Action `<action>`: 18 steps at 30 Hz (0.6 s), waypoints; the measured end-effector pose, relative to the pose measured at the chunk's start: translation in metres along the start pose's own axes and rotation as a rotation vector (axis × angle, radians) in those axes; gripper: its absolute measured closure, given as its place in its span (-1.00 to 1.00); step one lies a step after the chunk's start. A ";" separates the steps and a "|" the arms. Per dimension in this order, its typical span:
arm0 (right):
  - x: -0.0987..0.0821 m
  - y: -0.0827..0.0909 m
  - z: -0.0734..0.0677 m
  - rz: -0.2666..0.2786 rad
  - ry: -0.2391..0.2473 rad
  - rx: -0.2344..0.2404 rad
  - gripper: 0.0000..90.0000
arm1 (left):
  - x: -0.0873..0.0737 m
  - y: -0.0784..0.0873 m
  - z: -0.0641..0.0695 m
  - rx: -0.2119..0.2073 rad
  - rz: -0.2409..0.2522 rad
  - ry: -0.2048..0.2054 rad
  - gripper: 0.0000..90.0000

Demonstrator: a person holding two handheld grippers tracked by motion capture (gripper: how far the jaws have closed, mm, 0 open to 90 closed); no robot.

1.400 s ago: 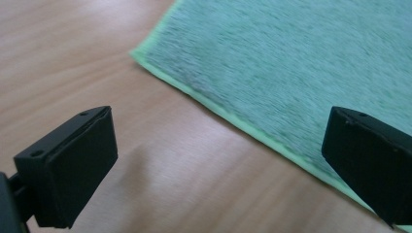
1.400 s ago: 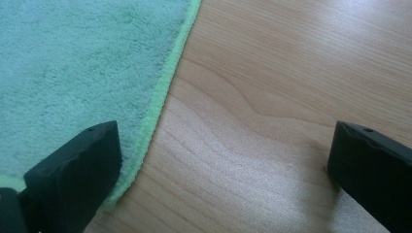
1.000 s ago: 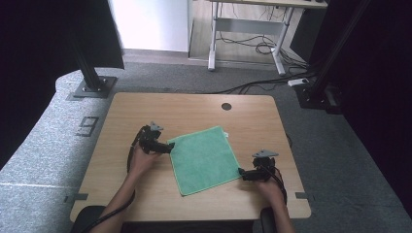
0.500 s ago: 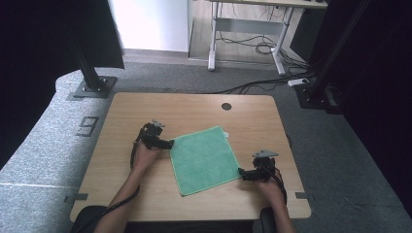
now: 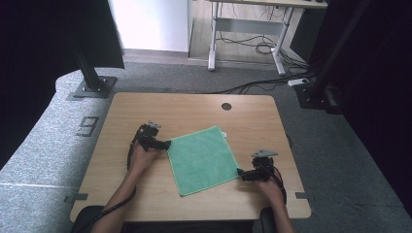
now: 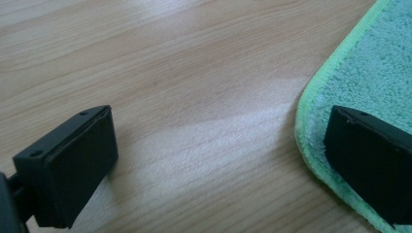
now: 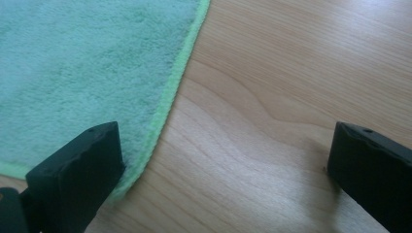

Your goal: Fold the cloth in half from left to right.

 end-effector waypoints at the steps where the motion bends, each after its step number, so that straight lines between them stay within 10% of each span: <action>1: 0.001 0.000 -0.001 -0.001 0.003 0.001 -1.00 | -0.001 0.001 -0.001 0.000 0.000 0.001 -1.00; 18: 0.020 0.013 -0.033 0.045 0.061 0.059 -1.00 | -0.007 0.007 -0.002 0.006 0.002 0.006 -1.00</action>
Point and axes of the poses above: each handheld gripper's, and its own axes: y roughly backward along the jaws, x roughly out of its top, z roughly to its right, the point moved 8 cm from there along -y, roughly forward along the jaws, and after that the axes turned 14 degrees about -x, right-handed, at the moved point
